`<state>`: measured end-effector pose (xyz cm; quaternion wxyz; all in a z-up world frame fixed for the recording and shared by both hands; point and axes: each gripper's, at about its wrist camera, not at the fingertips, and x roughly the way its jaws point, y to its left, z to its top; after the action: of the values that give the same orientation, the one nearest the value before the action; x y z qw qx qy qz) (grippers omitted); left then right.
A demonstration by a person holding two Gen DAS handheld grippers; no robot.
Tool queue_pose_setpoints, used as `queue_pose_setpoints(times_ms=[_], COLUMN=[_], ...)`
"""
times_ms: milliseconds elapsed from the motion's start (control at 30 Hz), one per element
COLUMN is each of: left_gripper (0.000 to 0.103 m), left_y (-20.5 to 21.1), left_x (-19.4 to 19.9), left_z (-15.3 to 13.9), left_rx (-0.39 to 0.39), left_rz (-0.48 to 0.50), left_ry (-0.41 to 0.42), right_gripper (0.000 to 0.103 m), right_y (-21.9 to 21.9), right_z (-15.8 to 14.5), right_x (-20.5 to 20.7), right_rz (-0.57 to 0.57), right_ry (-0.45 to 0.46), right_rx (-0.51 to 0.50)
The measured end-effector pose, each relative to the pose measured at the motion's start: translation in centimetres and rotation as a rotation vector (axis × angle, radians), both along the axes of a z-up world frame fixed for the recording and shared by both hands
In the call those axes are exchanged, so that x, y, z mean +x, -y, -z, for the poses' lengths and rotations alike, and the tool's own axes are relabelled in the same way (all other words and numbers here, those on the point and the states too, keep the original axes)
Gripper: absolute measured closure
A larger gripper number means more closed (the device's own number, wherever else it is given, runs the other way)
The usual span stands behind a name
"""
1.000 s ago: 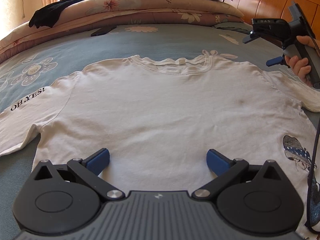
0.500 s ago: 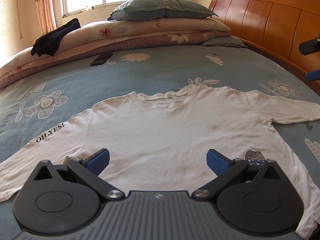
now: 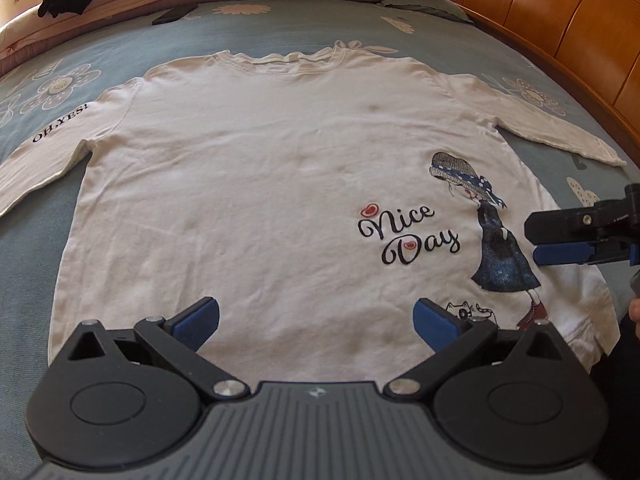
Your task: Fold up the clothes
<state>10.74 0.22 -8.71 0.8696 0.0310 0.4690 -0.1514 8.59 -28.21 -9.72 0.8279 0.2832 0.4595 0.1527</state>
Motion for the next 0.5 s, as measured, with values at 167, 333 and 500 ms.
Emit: queue_pose_setpoints(times_ms=[167, 333, 500], left_gripper=[0.001, 0.000, 0.000], left_y=[-0.8, -0.8, -0.8], left_x=[-1.9, -3.2, -3.0], left_z=[1.2, 1.5, 1.6], left_rx=[0.051, 0.091, 0.086], left_rz=[-0.006, -0.001, -0.043], left_ry=[-0.010, 0.027, 0.032], right_gripper=[0.000, 0.000, 0.000], right_y=[1.5, 1.4, -0.1], right_z=[0.5, 0.8, 0.5], right_x=[-2.0, -2.9, -3.1], right_rz=[0.024, 0.047, 0.035], right_ry=[-0.018, 0.007, 0.030], right_rx=[0.041, 0.036, -0.064])
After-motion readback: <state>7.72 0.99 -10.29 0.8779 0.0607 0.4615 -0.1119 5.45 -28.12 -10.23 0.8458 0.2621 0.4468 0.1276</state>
